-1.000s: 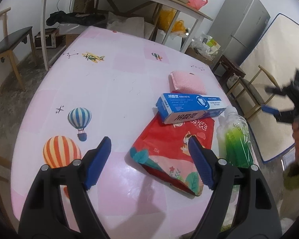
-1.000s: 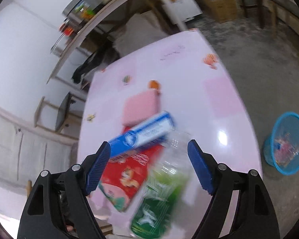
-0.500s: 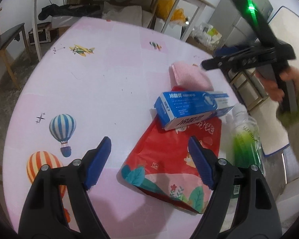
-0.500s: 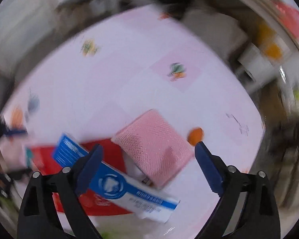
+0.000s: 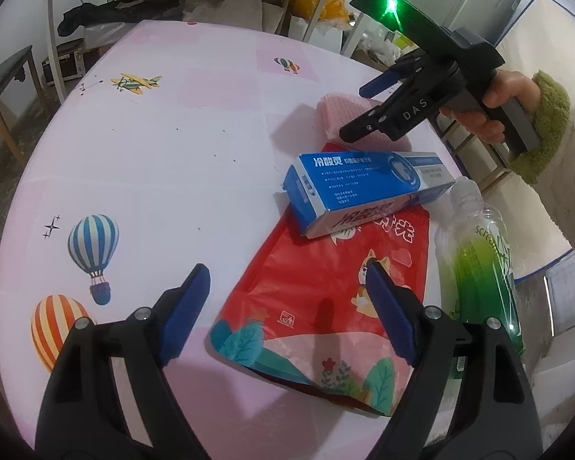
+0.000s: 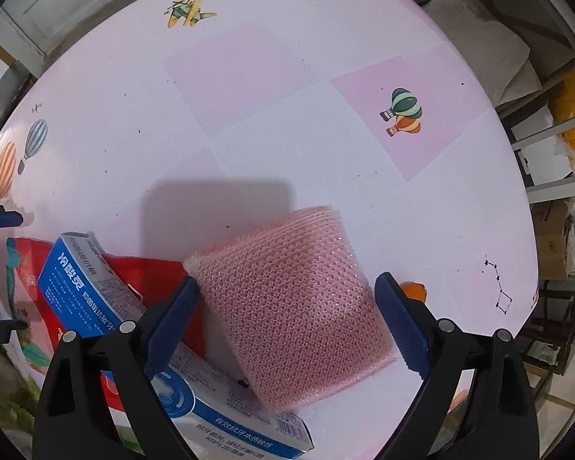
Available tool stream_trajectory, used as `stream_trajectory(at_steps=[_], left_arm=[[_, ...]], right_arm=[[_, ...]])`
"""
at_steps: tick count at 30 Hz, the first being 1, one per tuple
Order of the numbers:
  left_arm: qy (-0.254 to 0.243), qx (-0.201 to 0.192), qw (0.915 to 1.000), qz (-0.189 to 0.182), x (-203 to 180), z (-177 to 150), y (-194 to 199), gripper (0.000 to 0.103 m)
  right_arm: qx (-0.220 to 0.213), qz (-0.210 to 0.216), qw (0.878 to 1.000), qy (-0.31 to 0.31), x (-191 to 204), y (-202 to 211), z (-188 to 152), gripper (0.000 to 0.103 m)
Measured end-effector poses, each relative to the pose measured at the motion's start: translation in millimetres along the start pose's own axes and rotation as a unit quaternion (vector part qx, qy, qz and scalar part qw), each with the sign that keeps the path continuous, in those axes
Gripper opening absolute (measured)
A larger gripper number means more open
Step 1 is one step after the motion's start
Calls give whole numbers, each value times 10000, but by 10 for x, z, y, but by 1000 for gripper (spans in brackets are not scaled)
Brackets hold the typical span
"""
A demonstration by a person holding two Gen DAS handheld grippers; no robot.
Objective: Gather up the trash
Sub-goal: 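Move the right tool to the pink mesh cloth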
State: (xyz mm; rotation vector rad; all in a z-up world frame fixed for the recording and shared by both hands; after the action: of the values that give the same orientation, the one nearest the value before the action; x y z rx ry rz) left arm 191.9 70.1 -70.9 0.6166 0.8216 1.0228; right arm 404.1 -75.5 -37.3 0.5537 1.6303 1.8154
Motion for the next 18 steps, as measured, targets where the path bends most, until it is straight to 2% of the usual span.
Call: stream_trajectory(at_steps=[7,18], left_arm=[[6,56,10000,18,-27,-6,-31,79],[96,17,9999,32,33,-32,-4,79]], right_arm=[[-70,133,9999,51,49,67,-25,90],[-174,1,9998,67,152,-17,69,88]])
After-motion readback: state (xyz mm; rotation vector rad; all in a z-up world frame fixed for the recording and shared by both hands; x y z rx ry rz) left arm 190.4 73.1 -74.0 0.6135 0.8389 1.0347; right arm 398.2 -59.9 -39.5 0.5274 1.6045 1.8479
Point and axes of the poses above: each gripper's, at about its wrist camera, not at the fingertips, and y roughly against the way its jaws point, x to its left, z to its top, the point moved 1 cm from there along -y, roughly the way its jaws point, and after that the axes turned 4 degrees about -x, right-handed, at the moved point
